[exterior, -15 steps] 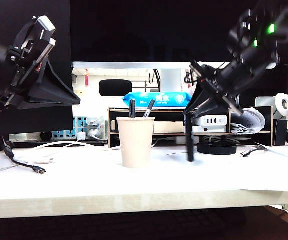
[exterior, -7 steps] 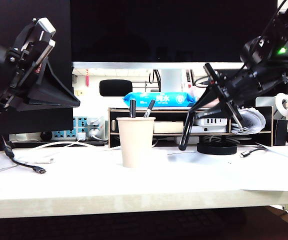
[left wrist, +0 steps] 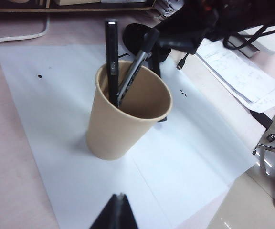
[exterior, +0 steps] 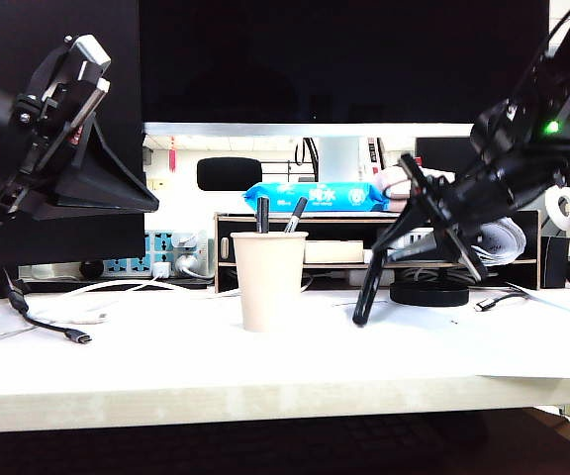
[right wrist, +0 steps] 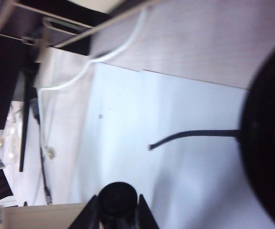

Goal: Pick up the marker from the paper cup and put it on the table.

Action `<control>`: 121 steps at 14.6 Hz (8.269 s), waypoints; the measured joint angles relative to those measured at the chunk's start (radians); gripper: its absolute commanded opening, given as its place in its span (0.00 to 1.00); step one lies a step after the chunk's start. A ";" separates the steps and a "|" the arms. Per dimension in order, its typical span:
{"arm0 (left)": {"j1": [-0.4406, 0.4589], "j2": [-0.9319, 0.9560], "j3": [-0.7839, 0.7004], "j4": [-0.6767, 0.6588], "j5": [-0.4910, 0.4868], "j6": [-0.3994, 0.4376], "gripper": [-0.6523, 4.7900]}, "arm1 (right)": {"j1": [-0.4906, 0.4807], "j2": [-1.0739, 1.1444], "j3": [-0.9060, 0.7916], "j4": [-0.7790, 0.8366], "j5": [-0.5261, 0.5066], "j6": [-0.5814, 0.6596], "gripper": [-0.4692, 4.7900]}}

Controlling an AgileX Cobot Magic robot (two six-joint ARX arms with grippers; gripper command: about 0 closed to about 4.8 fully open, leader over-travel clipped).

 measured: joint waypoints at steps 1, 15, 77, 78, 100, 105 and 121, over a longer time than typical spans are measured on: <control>0.000 0.000 0.000 0.000 0.000 0.000 0.11 | 0.000 0.004 0.000 0.000 0.001 0.001 0.23; 0.000 0.000 0.000 0.000 0.000 0.000 0.11 | 0.002 0.003 0.000 0.067 0.060 0.028 0.30; -0.001 -1.068 -0.274 -0.711 -0.360 -0.099 0.11 | 0.482 -2.102 -1.213 -0.203 0.887 -0.337 0.08; -0.001 -1.068 -0.274 -0.711 -0.361 -0.109 0.11 | 0.482 -2.102 -1.213 -0.203 0.887 -0.337 0.08; 0.293 -1.297 -0.436 -0.552 -0.492 0.072 0.11 | 0.482 -2.103 -1.213 -0.204 0.887 -0.337 0.08; 0.292 -1.297 -0.500 -0.441 -0.491 0.081 0.11 | 0.482 -2.103 -1.213 -0.204 0.887 -0.337 0.08; 0.292 -1.297 -0.500 -0.423 -0.492 0.117 0.11 | 0.482 -2.103 -1.213 -0.204 0.887 -0.337 0.08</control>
